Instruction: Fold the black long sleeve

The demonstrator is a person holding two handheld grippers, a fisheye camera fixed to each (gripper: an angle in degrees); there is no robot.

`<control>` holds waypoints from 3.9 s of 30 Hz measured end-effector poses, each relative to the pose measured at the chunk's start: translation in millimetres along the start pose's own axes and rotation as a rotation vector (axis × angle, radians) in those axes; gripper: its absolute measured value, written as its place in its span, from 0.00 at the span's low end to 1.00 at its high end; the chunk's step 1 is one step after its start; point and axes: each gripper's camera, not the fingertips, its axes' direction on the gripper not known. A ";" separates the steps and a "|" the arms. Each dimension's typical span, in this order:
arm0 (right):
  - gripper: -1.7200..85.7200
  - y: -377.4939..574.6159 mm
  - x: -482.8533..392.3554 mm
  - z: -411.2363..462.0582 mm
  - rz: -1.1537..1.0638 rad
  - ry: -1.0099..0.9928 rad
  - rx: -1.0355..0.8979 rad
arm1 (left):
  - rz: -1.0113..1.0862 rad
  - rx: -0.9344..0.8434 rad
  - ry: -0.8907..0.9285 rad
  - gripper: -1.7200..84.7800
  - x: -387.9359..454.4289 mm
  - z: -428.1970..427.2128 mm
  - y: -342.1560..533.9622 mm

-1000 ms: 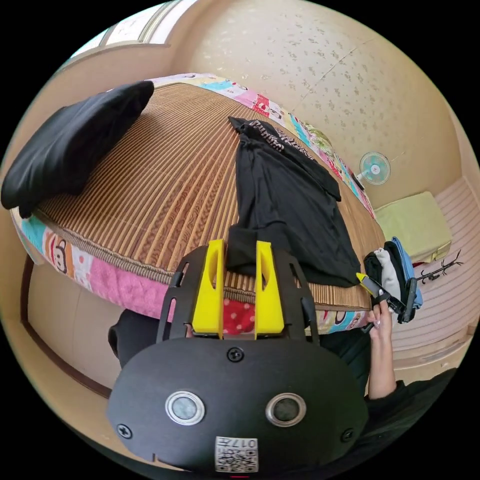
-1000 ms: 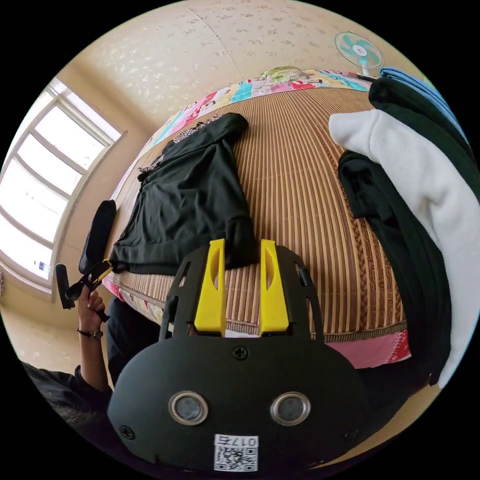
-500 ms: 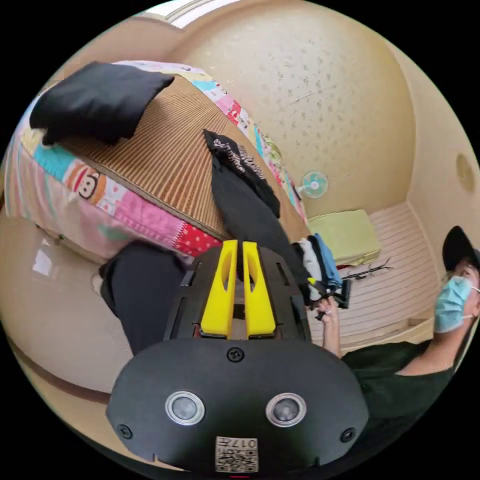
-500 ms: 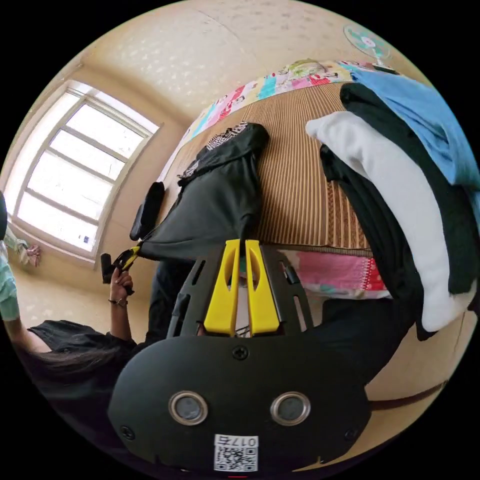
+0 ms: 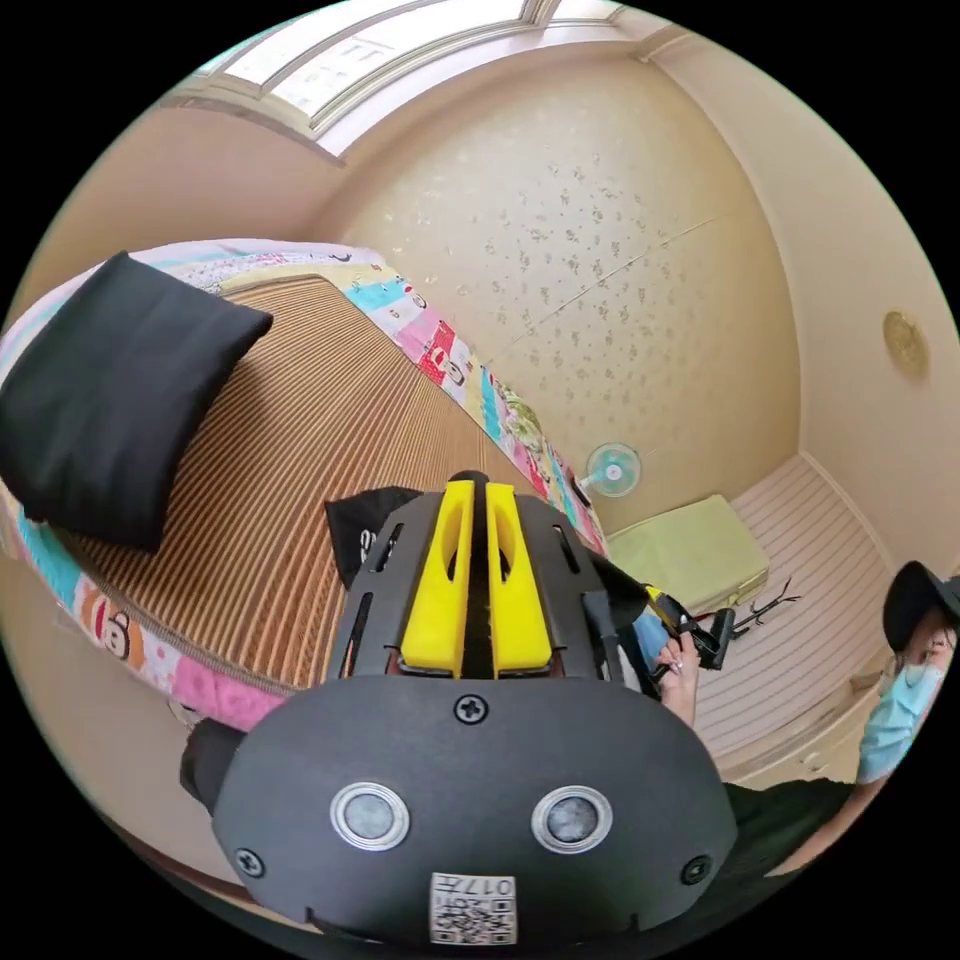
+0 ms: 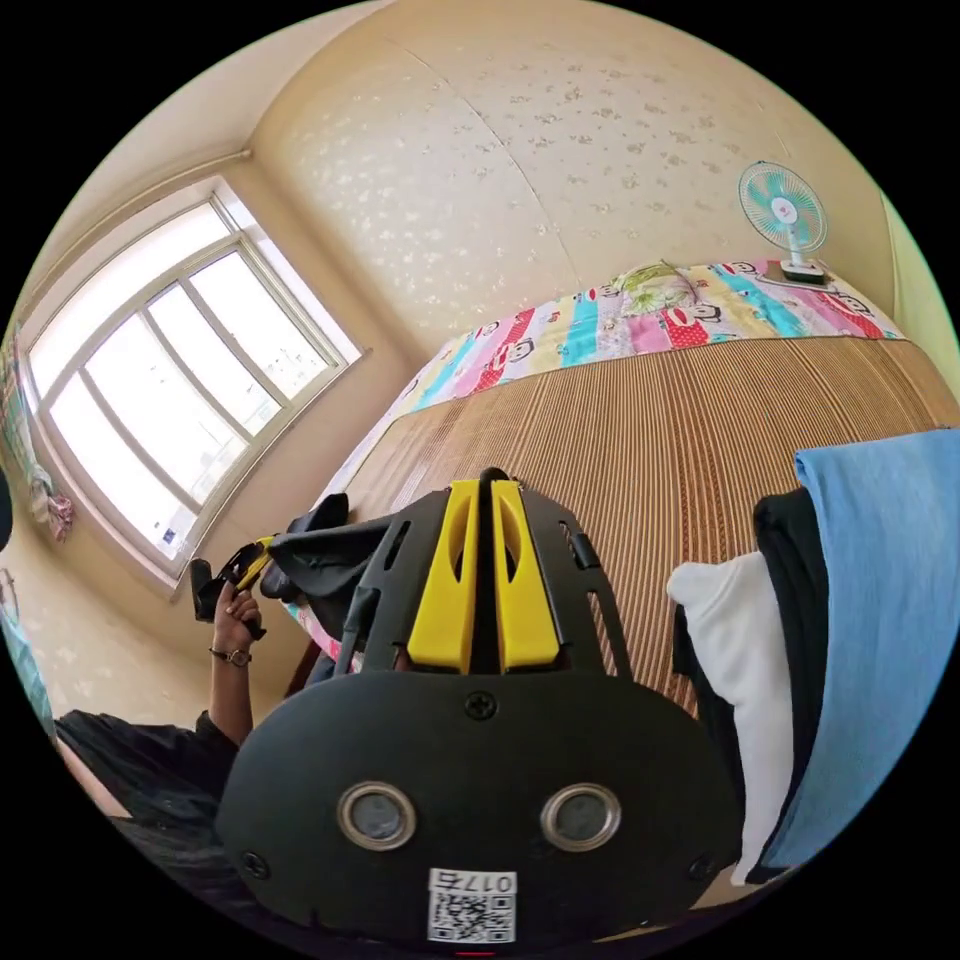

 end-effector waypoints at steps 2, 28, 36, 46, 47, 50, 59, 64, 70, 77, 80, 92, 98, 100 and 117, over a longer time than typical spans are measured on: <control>0.07 -54.7 16.6 73.7 0.082 0.111 -0.101 | 0.044 0.003 -0.187 0.07 -5.9 63.4 -39.8; 0.19 51.3 103.1 98.5 0.366 -0.001 -0.248 | -0.155 -0.272 -0.100 0.18 -61.2 79.6 105.0; 0.08 51.2 137.1 96.4 0.639 -0.235 -0.137 | -0.337 -0.265 0.050 0.07 -74.3 93.9 95.6; 0.05 -26.2 12.8 -118.0 0.110 -0.356 0.187 | -0.008 0.080 0.290 0.07 35.7 -50.4 42.0; 0.04 -34.4 15.2 -114.5 0.115 -0.338 0.151 | -0.010 0.067 0.280 0.07 38.0 -46.4 34.3; 0.04 -53.0 33.2 -97.7 0.155 -0.371 0.104 | -0.041 0.038 0.329 0.07 36.8 -27.9 13.2; 0.05 -67.5 20.7 -122.1 0.061 -0.330 0.178 | 0.114 -0.005 0.259 0.07 69.0 -18.3 -7.5; 0.07 -15.8 57.7 -53.5 0.167 -0.194 -0.003 | -0.072 -0.154 0.124 0.08 -12.0 33.2 52.8; 0.07 103.8 94.1 -14.7 0.329 0.007 -0.186 | -0.323 -0.202 -0.034 0.15 -119.1 32.6 160.2; 0.04 84.9 42.5 -2.4 -0.069 0.064 0.031 | -0.256 -0.291 -0.114 0.15 -101.4 82.0 163.2; 0.03 85.6 47.7 75.5 -0.166 0.204 -0.237 | -0.273 -0.253 -0.201 0.10 -95.3 97.6 168.4; 0.02 144.5 108.6 93.1 -0.142 0.007 -0.134 | 0.298 -0.260 0.050 0.06 102.3 185.7 158.6; 0.03 151.8 137.4 92.8 -0.065 -0.131 -0.136 | 0.607 -0.578 0.072 0.07 193.7 285.6 268.1; 0.03 156.2 139.7 90.0 -0.054 -0.123 -0.120 | 0.615 -0.634 0.050 0.08 196.1 295.2 292.4; 0.13 213.4 165.5 46.9 0.046 0.019 0.206 | 0.001 -0.509 -0.225 0.13 40.1 197.3 236.1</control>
